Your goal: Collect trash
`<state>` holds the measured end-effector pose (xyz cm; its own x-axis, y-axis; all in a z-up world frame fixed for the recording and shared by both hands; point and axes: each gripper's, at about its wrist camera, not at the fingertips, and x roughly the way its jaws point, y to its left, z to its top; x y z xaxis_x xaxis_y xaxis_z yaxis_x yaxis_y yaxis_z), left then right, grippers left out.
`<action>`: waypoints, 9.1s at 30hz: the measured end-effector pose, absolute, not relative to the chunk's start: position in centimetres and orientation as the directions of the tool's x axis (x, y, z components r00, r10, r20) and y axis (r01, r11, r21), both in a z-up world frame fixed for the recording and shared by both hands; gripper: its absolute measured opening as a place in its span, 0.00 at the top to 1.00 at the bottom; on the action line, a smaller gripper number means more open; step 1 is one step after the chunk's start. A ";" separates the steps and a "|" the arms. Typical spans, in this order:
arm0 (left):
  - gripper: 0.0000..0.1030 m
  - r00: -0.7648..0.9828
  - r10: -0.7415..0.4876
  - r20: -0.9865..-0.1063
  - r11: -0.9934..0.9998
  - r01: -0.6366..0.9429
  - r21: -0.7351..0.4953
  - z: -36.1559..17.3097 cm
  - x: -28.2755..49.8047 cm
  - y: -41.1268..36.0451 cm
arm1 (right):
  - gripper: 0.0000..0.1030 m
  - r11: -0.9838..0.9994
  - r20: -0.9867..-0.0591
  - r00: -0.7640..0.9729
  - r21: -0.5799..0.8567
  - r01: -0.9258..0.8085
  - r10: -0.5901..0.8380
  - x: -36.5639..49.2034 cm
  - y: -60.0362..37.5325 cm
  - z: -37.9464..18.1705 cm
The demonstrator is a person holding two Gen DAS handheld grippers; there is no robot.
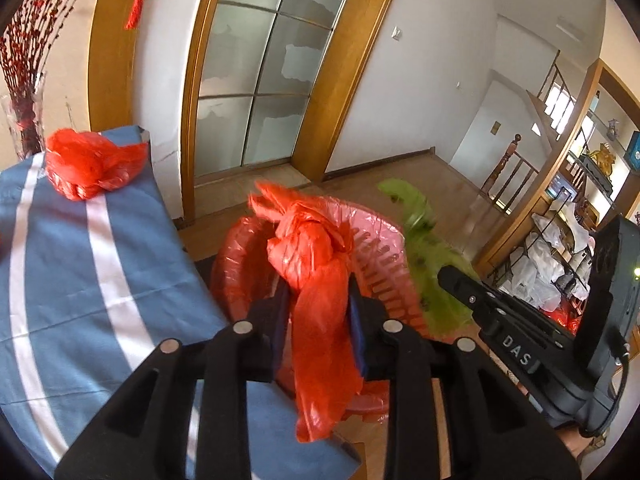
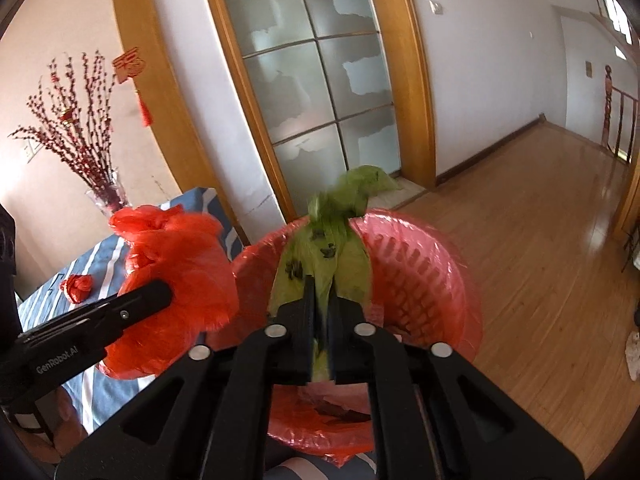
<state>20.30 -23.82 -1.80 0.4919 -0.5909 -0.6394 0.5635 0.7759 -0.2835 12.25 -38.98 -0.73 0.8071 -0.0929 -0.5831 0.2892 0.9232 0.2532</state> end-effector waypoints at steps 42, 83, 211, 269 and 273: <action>0.35 0.729 0.083 -0.680 0.994 -0.108 0.005 -2.4 32.9 6.1 | 0.54 0.988 -0.583 0.810 0.152 0.037 0.059 20.1 -25.5 1.3; 0.73 0.725 0.159 -0.670 0.982 -0.189 0.028 -3.4 37.7 16.9 | 0.55 0.983 -0.587 0.793 0.166 -0.080 0.163 35.0 -14.1 -1.1; 0.04 0.898 -0.109 -0.427 0.990 0.135 0.029 1.8 3.3 -5.4 | 0.03 0.951 -0.454 0.852 0.029 0.307 -0.261 -1.0 -25.8 1.2; 0.04 0.911 -0.031 -0.410 0.997 0.058 0.052 0.9 -0.8 -3.2 | 0.03 0.932 -0.481 0.812 -0.033 0.361 -0.331 -3.6 -22.3 -0.1; 0.04 0.911 -0.033 -0.411 0.997 0.060 0.052 1.0 -0.8 -3.2 | 0.03 0.932 -0.482 0.811 -0.033 0.361 -0.331 -3.6 -22.3 -0.1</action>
